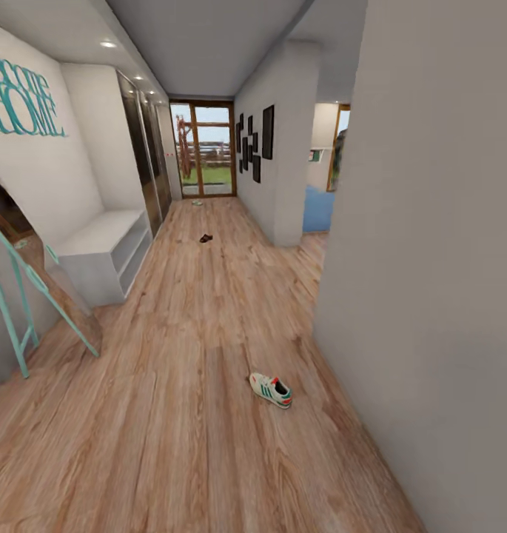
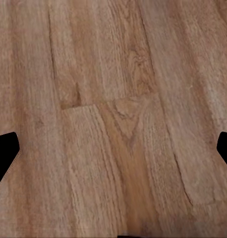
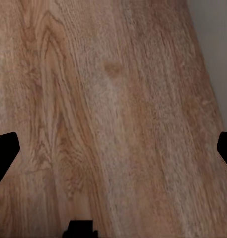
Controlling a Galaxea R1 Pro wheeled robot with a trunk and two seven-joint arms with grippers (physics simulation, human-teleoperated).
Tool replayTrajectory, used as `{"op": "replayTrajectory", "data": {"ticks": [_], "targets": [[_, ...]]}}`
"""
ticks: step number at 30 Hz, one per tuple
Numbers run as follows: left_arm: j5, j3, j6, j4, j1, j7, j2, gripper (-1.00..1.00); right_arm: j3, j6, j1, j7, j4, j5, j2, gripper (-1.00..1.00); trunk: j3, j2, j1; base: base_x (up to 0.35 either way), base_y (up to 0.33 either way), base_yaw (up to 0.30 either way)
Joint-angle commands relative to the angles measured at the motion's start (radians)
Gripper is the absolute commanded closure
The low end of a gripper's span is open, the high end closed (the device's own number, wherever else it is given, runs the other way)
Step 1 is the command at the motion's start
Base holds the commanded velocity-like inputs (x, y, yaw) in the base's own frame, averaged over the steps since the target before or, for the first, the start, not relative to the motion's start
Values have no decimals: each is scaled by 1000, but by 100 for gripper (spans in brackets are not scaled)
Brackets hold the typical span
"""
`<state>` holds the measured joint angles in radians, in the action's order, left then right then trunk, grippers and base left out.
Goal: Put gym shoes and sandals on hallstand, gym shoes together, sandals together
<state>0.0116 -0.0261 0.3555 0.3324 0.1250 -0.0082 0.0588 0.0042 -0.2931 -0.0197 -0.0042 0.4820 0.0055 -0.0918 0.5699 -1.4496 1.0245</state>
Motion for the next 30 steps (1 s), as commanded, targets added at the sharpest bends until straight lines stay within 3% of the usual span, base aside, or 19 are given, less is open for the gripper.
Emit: {"op": "replayTrajectory", "data": {"ticks": [1, 30], "targets": [[1, -2, 3, -1, 1, -1, 0, -100, 0, -3, 0, 0, 0, 1, 0, -100, 2, 0, 1, 336, 0, 236], [1, -5, 3, -1, 1, -1, 1, -100, 3, -3, 0, 4, 4, 5, -2, -100, 4, 0, 1, 336, 0, 27]]}}
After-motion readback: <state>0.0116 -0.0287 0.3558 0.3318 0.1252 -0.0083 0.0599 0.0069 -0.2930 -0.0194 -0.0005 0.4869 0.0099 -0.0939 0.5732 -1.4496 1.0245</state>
